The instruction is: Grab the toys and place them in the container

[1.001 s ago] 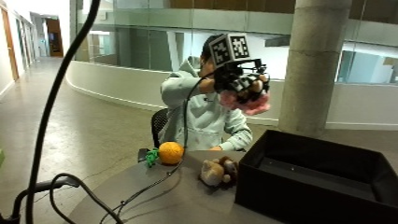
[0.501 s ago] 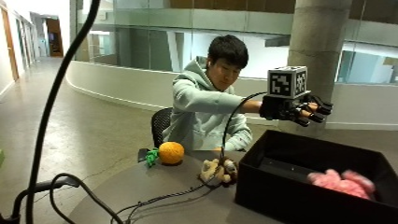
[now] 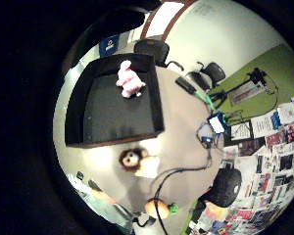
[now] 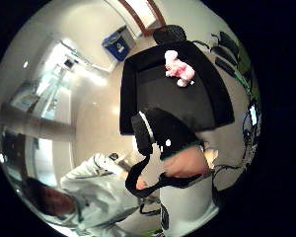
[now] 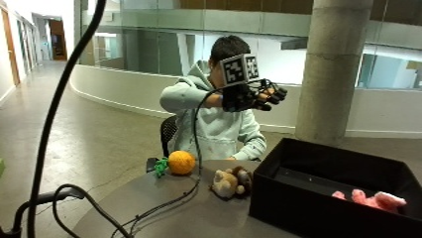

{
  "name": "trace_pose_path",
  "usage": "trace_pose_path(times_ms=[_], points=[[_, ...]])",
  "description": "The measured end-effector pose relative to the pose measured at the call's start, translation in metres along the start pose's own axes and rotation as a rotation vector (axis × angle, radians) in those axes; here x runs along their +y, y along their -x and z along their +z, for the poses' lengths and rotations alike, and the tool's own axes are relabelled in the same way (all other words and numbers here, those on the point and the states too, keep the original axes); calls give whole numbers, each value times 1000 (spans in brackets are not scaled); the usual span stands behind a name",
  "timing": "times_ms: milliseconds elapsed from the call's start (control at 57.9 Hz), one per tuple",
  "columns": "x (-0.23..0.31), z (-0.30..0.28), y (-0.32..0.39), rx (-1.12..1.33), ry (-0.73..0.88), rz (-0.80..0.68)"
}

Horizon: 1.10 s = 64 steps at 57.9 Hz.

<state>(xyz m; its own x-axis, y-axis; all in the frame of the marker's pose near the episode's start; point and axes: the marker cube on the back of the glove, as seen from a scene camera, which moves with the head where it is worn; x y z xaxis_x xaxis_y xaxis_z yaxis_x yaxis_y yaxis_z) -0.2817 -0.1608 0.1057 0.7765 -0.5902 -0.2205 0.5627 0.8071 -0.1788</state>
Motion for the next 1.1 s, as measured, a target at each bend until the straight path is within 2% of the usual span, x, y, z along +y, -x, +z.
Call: trace_pose_path(times_ms=[121,224,380,483,621,829,1105], points=[[64,34,-10,-124,115,-8],[100,91,-36,-57,289,-32],[154,163,-13,-33,538,28],[144,191,-26,-69,551,55],[121,202,-44,-75,421,67],[114,214,-41,-106,415,99],[123,195,-21,-172,606,124]])
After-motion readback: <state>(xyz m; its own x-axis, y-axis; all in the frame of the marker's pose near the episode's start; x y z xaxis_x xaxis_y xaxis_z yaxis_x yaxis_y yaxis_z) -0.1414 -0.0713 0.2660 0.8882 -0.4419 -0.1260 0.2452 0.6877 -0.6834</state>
